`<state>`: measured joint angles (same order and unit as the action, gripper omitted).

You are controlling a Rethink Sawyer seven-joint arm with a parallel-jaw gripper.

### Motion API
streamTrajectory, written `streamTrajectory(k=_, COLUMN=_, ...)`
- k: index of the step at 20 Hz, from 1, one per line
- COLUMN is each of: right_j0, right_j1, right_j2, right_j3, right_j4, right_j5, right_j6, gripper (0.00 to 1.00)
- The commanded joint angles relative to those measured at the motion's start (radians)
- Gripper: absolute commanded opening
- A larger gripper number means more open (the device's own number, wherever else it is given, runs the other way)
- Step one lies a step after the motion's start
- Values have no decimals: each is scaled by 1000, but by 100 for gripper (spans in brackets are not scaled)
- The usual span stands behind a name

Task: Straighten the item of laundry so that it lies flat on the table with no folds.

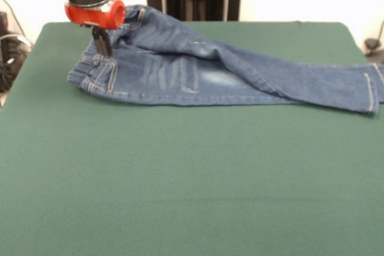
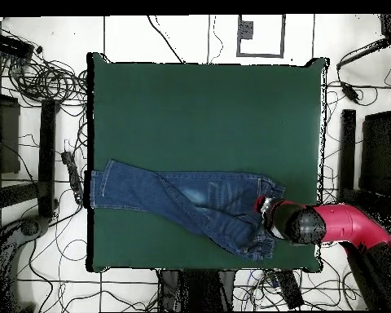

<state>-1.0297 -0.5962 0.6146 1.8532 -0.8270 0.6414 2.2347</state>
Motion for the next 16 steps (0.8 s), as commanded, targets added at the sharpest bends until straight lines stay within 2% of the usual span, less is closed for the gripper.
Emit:
streamTrajectory(k=1, right_j0=134, right_j1=-16, right_j2=24, right_j3=-22, right_j4=-44, right_j5=-31, right_j6=-94, gripper=0)
streamTrajectory(k=9, right_j0=276, right_j1=-60, right_j2=-127, right_j3=91, right_j4=-39, right_j5=-157, right_j6=188, gripper=0)
streamTrajectory(k=13, right_j0=385, right_j1=-84, right_j2=-257, right_j3=154, right_j4=-46, right_j5=-270, right_j6=312, gripper=0)
streamTrajectory(k=16, right_j0=455, right_j1=-63, right_j2=-354, right_j3=175, right_j4=-39, right_j5=-350, right_j6=353, gripper=0)
